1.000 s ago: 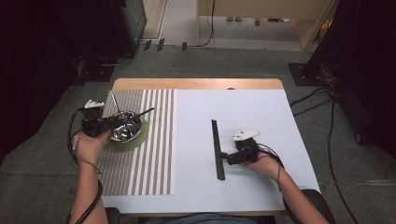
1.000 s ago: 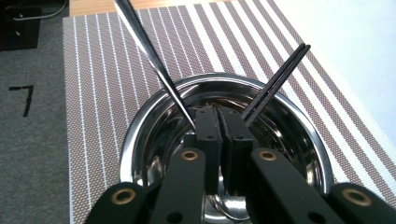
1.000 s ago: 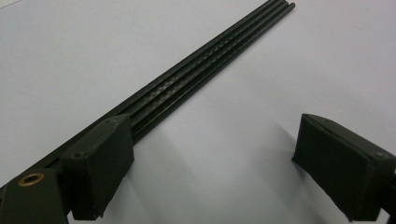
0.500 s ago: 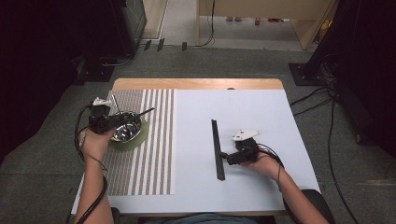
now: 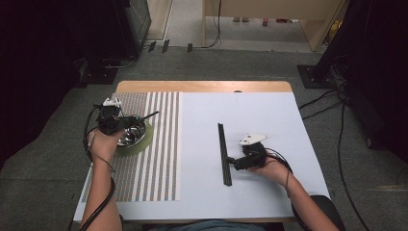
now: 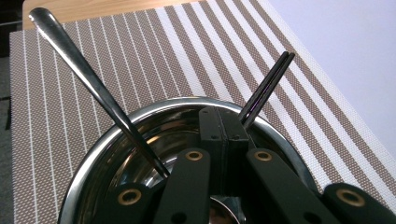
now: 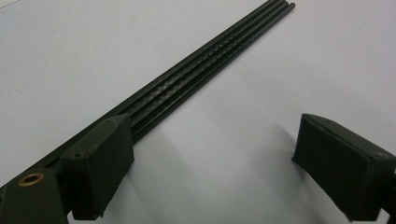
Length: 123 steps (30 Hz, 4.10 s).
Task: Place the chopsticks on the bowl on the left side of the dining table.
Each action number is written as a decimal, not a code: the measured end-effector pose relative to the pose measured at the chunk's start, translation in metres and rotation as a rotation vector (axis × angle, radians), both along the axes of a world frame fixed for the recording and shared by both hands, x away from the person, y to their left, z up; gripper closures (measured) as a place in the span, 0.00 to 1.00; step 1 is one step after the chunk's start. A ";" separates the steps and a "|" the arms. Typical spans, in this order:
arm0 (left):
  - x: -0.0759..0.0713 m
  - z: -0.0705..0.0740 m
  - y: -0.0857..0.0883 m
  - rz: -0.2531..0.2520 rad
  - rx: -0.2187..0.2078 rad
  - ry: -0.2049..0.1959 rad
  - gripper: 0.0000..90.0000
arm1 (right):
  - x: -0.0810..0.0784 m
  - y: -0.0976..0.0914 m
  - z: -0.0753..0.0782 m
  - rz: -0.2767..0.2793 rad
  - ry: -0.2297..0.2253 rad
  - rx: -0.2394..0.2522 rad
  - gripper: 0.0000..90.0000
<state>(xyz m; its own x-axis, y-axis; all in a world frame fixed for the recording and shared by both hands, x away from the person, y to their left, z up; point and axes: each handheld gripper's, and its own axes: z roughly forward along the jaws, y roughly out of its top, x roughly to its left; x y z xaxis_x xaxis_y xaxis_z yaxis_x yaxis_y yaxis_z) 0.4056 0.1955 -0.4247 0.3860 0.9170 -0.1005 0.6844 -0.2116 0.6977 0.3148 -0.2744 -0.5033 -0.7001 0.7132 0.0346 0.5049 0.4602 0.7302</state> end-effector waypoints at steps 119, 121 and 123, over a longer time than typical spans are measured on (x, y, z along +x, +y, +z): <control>-0.041 -0.007 0.019 0.030 0.063 0.049 0.99 | 0.000 0.000 0.000 0.000 -0.001 0.000 0.13; -0.042 -0.007 0.019 0.030 0.058 0.047 0.98 | 0.000 0.000 0.000 0.000 -0.001 0.000 0.13; -0.042 -0.005 0.020 0.028 0.041 0.045 0.96 | 0.000 0.000 0.000 0.000 -0.001 0.000 0.13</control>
